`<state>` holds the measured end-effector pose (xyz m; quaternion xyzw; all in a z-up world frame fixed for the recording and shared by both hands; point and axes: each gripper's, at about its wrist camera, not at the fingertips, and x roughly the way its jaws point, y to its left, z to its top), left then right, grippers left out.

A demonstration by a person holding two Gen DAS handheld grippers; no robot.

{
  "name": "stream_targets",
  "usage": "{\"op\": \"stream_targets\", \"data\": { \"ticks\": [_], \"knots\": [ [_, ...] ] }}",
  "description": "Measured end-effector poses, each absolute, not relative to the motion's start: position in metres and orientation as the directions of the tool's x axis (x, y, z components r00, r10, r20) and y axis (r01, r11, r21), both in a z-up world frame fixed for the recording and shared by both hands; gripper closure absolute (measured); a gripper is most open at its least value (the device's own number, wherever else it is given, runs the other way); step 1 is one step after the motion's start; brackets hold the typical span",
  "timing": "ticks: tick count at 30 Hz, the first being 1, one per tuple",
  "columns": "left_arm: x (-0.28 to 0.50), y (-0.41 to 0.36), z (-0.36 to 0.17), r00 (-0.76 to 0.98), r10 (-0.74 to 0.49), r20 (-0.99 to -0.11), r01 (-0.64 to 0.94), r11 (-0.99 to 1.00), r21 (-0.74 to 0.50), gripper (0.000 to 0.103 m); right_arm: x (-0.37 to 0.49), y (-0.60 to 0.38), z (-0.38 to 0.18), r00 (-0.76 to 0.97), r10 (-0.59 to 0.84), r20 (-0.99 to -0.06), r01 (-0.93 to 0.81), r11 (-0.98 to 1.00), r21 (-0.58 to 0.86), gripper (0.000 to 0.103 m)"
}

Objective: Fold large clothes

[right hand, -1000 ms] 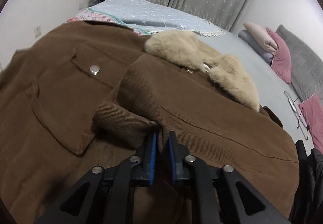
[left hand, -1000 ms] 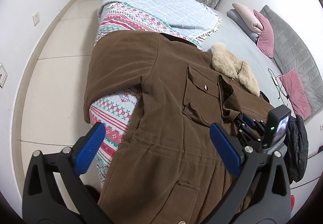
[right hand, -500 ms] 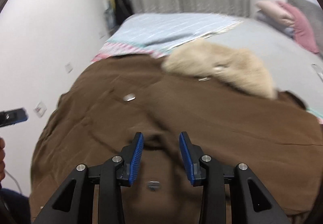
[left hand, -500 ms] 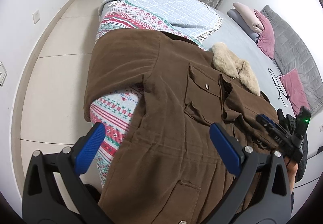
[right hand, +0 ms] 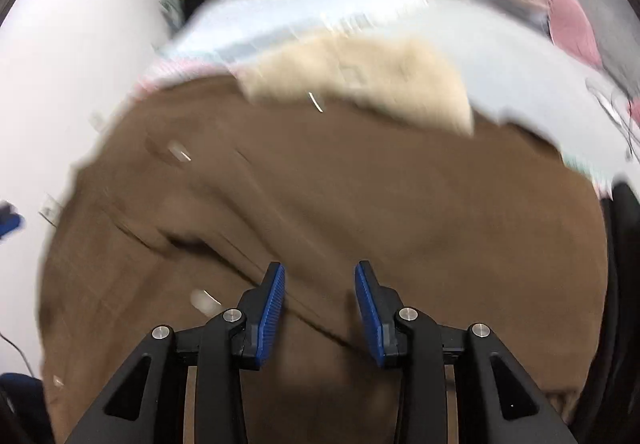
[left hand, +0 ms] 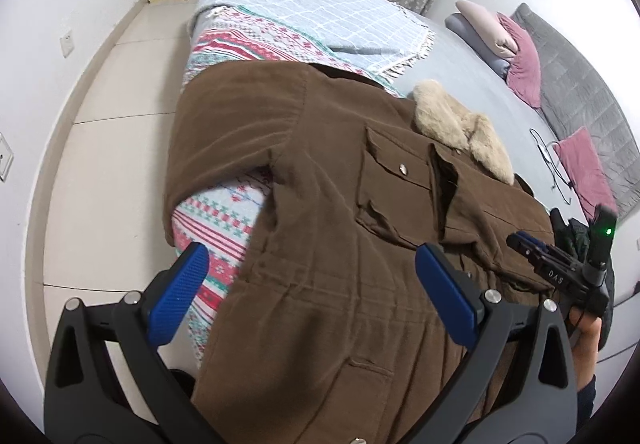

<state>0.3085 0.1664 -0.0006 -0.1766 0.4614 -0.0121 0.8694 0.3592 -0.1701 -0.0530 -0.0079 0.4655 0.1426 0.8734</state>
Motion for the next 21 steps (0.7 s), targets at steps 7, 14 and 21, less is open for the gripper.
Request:
{"op": "stream_targets", "data": {
  "ticks": [7, 14, 21],
  "knots": [
    [0.31, 0.202, 0.0, 0.59, -0.191, -0.784, -0.184, 0.914, -0.361, 0.0, 0.39, -0.095, -0.106, 0.442, 0.19, -0.877, -0.256, 0.963, 0.08, 0.066],
    [0.321, 0.303, -0.027, 0.633, -0.188, -0.751, -0.375, 0.774, -0.51, 0.0, 0.366, -0.074, -0.088, 0.413, 0.325, -0.851, -0.387, 0.908, 0.159, 0.069],
    [0.318, 0.358, -0.129, 0.642, -0.394, -0.657, -0.49, 0.449, -0.748, 0.0, 0.347, -0.053, -0.08, 0.429, 0.361, -0.828, -0.384, 0.903, 0.195, 0.068]
  ]
}}
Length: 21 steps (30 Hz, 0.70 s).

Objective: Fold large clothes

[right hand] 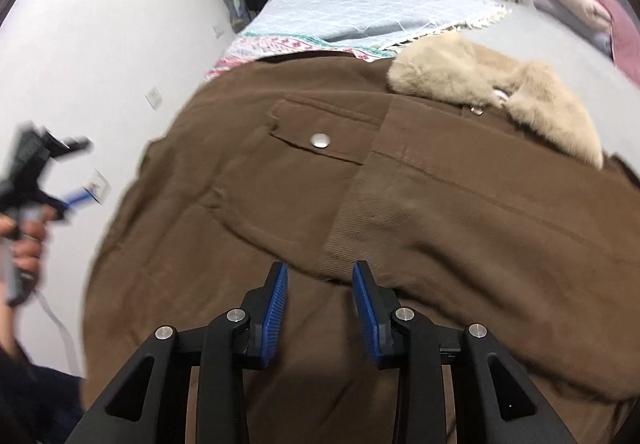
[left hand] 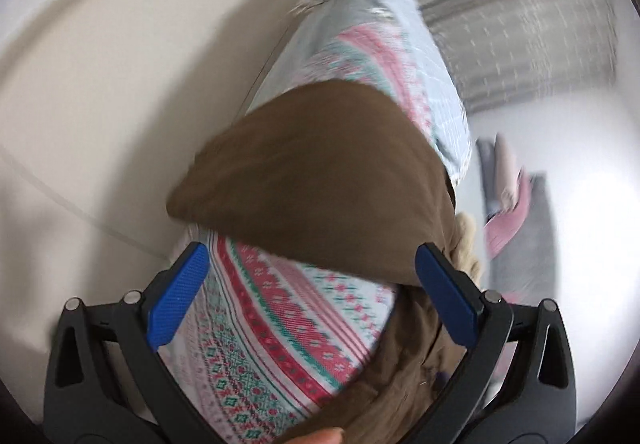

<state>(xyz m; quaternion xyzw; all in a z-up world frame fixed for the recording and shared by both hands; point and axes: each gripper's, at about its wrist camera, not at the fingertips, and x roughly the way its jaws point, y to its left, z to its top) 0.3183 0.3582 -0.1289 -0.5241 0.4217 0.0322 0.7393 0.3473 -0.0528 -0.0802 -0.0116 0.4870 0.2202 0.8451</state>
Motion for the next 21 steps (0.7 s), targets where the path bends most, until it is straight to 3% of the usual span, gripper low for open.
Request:
{"op": "stream_targets", "data": {
  "ticks": [4, 10, 21],
  "knots": [
    [0.301, 0.363, -0.196, 0.681, -0.475, -0.558, -0.539, 0.191, -0.82, 0.002, 0.316, -0.049, -0.068, 0.42, 0.385, -0.821, -0.421, 0.885, 0.199, 0.068],
    [0.296, 0.36, -0.258, 0.799, -0.484, -0.356, -0.46, -0.111, -0.881, 0.002, 0.273, -0.065, -0.053, 0.427, 0.393, -0.815, -0.434, 0.879, 0.197, 0.064],
    [0.315, 0.354, -0.319, 0.831, -0.481, -0.28, -0.454, -0.295, -0.84, 0.002, 0.224, -0.134, -0.038, 0.486, 0.365, -0.794, -0.346, 0.915, 0.209, 0.057]
  ]
}}
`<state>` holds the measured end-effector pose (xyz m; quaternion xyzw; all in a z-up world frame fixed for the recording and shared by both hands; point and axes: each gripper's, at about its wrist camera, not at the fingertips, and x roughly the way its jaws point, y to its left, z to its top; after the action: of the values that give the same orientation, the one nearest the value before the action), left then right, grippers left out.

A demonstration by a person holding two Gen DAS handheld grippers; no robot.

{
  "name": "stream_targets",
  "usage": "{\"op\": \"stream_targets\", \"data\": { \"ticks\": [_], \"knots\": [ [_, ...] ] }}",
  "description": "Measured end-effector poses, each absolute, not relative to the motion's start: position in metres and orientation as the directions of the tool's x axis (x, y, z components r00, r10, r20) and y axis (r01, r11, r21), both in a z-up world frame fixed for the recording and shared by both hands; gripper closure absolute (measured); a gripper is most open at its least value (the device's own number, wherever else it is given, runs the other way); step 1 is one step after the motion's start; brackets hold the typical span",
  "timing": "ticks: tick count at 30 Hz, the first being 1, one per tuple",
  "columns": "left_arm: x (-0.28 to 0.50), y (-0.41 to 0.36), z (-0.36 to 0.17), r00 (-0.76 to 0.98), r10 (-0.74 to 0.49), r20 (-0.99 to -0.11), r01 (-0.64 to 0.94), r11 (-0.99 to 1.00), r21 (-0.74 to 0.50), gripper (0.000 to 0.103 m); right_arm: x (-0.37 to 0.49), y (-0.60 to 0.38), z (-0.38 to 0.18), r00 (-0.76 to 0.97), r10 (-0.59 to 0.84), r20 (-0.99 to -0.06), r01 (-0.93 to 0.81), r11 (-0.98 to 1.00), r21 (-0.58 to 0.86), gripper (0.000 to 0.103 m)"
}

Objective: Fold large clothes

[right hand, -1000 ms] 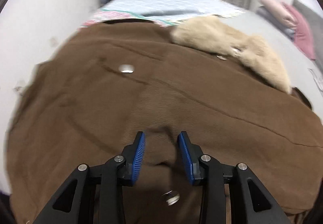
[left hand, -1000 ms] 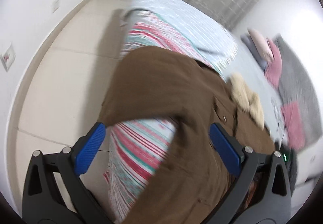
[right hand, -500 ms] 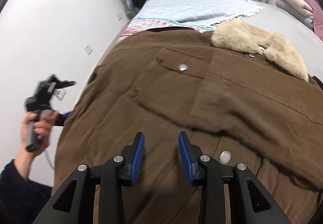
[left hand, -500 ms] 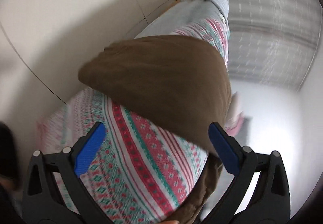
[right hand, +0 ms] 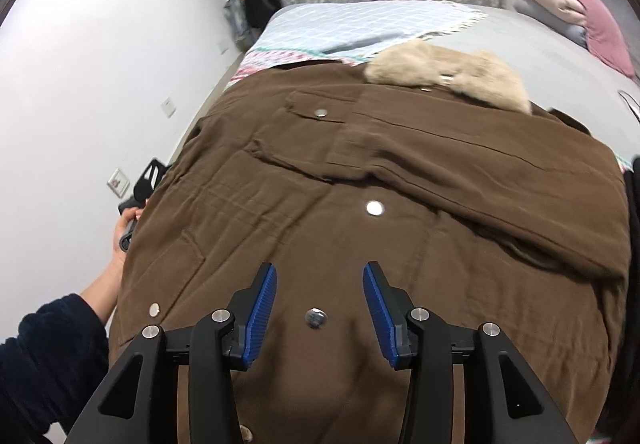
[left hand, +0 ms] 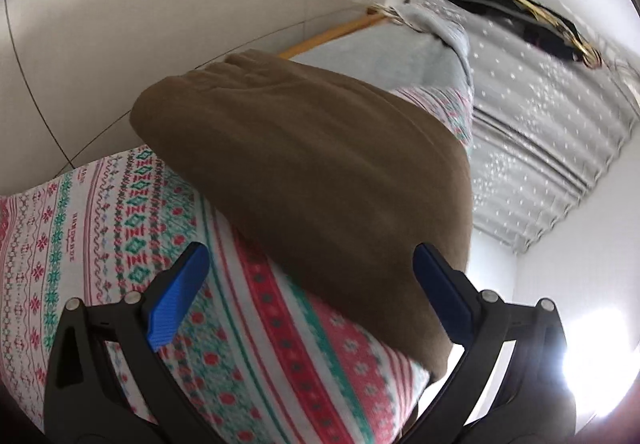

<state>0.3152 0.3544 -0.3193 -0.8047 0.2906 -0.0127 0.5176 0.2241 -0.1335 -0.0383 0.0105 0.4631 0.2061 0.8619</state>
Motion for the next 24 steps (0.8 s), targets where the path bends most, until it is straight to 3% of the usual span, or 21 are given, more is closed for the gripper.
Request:
{"op": "stream_targets", "data": {
  "ticks": [11, 14, 15, 16, 20, 24],
  "knots": [
    [0.334, 0.36, -0.336, 0.856, -0.426, -0.292, -0.455, -0.353, -0.818, 0.028, 0.228, -0.142, -0.06, 0.493, 0.379, -0.783, -0.32, 0.916, 0.241, 0.056],
    [0.339, 0.361, -0.339, 0.856, -0.43, -0.287, -0.453, -0.358, -0.816, 0.058, 0.226, -0.144, -0.061, 0.501, 0.377, -0.779, -0.315, 0.918, 0.242, 0.056],
    [0.339, 0.362, -0.339, 0.855, -0.429, -0.291, -0.456, -0.356, -0.815, 0.078, 0.226, -0.144, -0.06, 0.504, 0.378, -0.777, -0.313, 0.918, 0.243, 0.056],
    [0.338, 0.366, -0.338, 0.858, -0.418, -0.297, -0.454, -0.35, -0.819, 0.088, 0.225, -0.145, -0.06, 0.506, 0.381, -0.774, -0.313, 0.917, 0.247, 0.056],
    [0.328, 0.386, -0.311, 0.884, -0.328, -0.334, -0.436, -0.318, -0.842, 0.092, 0.223, -0.15, -0.057, 0.521, 0.382, -0.764, -0.304, 0.919, 0.252, 0.056],
    [0.32, 0.413, -0.237, 0.932, -0.212, -0.294, -0.337, -0.207, -0.918, 0.093, 0.22, -0.154, -0.052, 0.529, 0.392, -0.752, -0.303, 0.916, 0.264, 0.056]
  ]
}}
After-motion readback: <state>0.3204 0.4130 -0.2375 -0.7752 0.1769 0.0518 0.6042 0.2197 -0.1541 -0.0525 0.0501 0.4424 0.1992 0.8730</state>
